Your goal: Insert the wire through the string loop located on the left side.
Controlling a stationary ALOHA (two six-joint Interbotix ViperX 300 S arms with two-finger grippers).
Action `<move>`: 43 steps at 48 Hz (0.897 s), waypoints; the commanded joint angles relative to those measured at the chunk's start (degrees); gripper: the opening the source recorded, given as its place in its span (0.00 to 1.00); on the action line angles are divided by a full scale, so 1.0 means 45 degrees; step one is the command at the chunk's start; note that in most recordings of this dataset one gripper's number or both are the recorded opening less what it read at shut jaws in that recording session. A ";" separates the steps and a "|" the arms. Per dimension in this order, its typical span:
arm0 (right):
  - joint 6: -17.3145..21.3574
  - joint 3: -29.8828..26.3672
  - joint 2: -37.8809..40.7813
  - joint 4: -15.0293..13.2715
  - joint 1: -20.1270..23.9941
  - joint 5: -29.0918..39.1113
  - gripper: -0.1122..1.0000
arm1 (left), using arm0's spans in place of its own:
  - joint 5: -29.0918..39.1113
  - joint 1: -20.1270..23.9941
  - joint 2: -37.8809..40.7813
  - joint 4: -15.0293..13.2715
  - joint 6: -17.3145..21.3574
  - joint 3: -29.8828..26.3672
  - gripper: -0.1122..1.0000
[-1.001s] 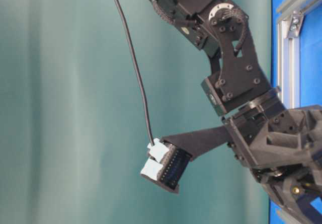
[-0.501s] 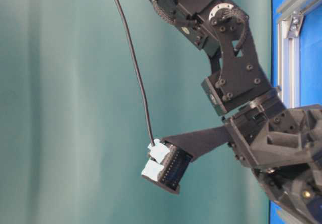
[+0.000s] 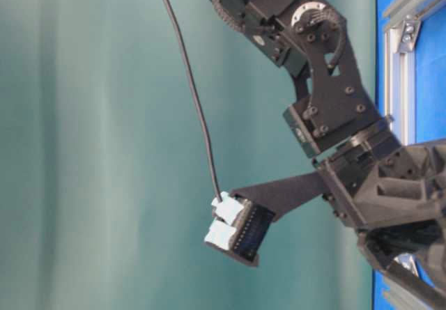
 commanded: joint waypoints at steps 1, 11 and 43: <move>0.0020 -0.0039 -0.0566 0.0020 0.0039 -0.0020 0.90 | 0.0508 -0.0098 -0.0977 0.0039 -0.0039 0.0234 0.16; 0.0000 0.0000 -0.0605 0.0020 0.0039 -0.0039 0.90 | 0.3262 -0.0293 -0.3828 0.0039 -0.0215 0.0703 0.16; 0.0000 0.0020 -0.0664 0.0000 0.0039 -0.0078 0.90 | 0.8711 -0.0293 -0.7637 0.0078 -0.2656 0.0527 0.16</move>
